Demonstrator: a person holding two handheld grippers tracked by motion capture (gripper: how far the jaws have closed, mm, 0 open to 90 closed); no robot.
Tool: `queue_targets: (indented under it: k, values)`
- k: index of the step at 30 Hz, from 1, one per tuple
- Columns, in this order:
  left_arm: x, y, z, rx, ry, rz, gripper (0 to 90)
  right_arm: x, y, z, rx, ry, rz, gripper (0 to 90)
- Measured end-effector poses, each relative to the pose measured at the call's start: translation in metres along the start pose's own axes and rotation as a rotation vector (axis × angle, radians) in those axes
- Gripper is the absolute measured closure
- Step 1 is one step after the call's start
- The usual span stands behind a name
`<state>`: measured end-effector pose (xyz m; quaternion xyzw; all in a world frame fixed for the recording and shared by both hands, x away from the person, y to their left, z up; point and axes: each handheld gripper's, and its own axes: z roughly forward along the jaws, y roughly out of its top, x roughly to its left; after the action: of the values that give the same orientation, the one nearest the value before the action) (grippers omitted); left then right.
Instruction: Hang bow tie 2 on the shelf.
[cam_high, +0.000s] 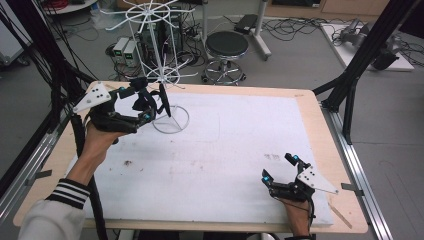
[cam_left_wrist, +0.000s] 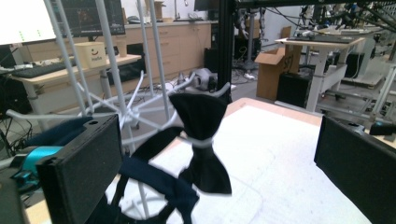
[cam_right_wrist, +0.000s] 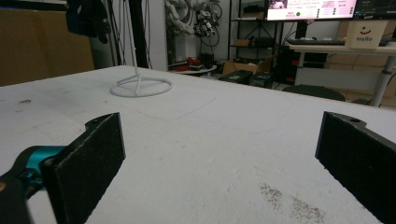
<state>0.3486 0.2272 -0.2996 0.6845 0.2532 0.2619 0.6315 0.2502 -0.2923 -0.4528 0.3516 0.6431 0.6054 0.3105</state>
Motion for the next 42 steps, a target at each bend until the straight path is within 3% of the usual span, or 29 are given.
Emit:
queue_targets:
  k: [16, 30, 35, 42]
  values:
    - [-0.003, -0.046, -0.038, -0.007, 0.026, 0.021, 1.7, 0.002, -0.001, -0.001, -0.008, -0.024, -0.016, 0.7]
    - [-0.011, -0.053, -0.048, -0.011, 0.025, 0.037, 1.7, 0.002, -0.001, 0.0, -0.003, -0.02, -0.01, 0.7]
    - [-0.018, -0.061, -0.055, -0.016, 0.024, 0.052, 1.7, 0.002, -0.001, -0.001, -0.008, -0.02, -0.016, 0.7]
    - [-0.022, -0.081, -0.069, -0.027, 0.038, 0.037, 1.7, 0.002, -0.001, -0.001, -0.01, -0.024, -0.015, 0.7]
